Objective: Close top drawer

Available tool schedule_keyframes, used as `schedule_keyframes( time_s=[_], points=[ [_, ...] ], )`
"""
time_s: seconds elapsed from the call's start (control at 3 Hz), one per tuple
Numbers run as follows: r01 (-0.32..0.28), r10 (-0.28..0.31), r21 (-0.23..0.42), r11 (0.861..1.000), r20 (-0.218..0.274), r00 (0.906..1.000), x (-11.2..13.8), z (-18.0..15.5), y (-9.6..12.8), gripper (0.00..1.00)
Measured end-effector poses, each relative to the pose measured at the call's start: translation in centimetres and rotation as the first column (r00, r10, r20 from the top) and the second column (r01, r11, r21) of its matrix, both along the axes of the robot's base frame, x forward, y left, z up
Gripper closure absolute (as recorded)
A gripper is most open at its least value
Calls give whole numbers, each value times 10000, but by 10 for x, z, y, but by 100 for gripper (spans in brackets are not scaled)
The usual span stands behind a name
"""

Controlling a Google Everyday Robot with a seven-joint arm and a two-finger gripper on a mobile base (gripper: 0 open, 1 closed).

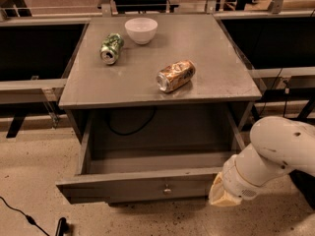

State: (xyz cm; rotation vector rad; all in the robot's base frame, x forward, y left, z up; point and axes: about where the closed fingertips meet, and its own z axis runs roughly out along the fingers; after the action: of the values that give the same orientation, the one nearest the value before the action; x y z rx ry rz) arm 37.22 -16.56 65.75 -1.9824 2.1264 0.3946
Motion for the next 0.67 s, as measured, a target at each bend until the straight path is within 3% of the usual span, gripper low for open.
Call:
schedule_keyframes(
  time_s=[0.67],
  points=[
    [566,-579,236,9981,609,9965,27,-13,5,6]
  ],
)
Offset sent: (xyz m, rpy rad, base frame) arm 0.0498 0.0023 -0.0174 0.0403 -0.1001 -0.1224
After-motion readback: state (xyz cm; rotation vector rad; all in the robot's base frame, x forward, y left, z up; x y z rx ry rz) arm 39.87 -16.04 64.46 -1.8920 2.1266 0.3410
